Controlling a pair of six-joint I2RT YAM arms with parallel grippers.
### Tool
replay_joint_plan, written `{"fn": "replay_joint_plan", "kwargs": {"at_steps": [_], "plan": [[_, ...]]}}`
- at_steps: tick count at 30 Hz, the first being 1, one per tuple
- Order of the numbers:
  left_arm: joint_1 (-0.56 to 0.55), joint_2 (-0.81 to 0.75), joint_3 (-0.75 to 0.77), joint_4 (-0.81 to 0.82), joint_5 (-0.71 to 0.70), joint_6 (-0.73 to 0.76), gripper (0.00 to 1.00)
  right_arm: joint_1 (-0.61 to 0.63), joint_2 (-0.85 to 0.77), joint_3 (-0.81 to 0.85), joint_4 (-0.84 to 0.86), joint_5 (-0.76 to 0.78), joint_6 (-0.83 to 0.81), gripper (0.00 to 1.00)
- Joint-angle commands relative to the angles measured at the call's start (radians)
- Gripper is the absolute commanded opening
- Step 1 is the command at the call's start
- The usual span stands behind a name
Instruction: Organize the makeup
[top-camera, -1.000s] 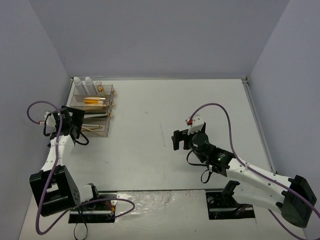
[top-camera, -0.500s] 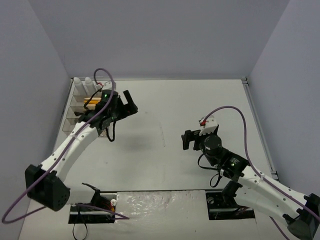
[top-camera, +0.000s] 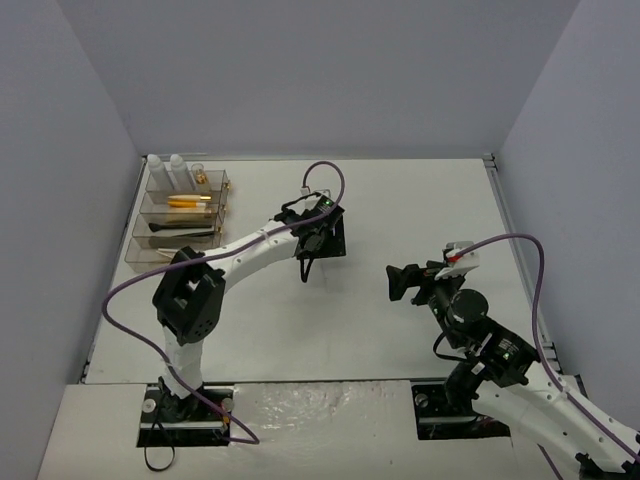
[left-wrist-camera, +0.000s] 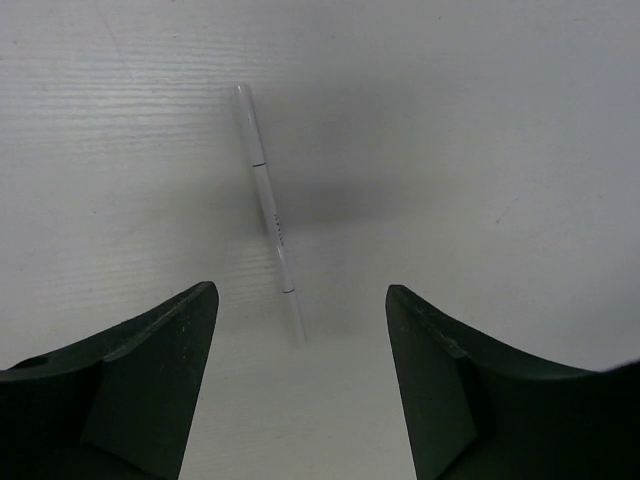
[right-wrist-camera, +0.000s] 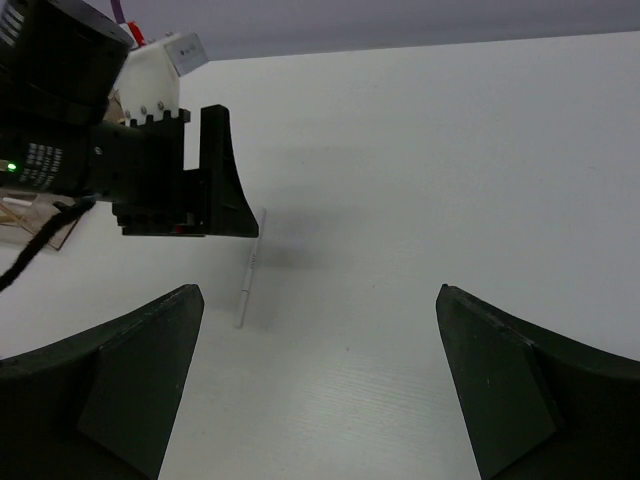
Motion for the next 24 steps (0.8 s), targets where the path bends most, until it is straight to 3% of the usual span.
{"fn": "replay_joint_plan", "kwargs": {"at_steps": [1,13,24], "plan": [[-0.002,0.044,0.075,-0.002,-0.003,-0.058,0.53,-0.004,-0.014,0.015,0.010,0.036,0.024,1.00],[-0.004,0.176,0.125,-0.037,-0.013,-0.078,0.39,-0.004,-0.011,0.011,0.004,0.045,0.022,1.00],[-0.004,0.217,0.096,-0.067,-0.028,-0.092,0.02,-0.005,-0.022,0.000,0.003,0.048,0.025,1.00]]}}
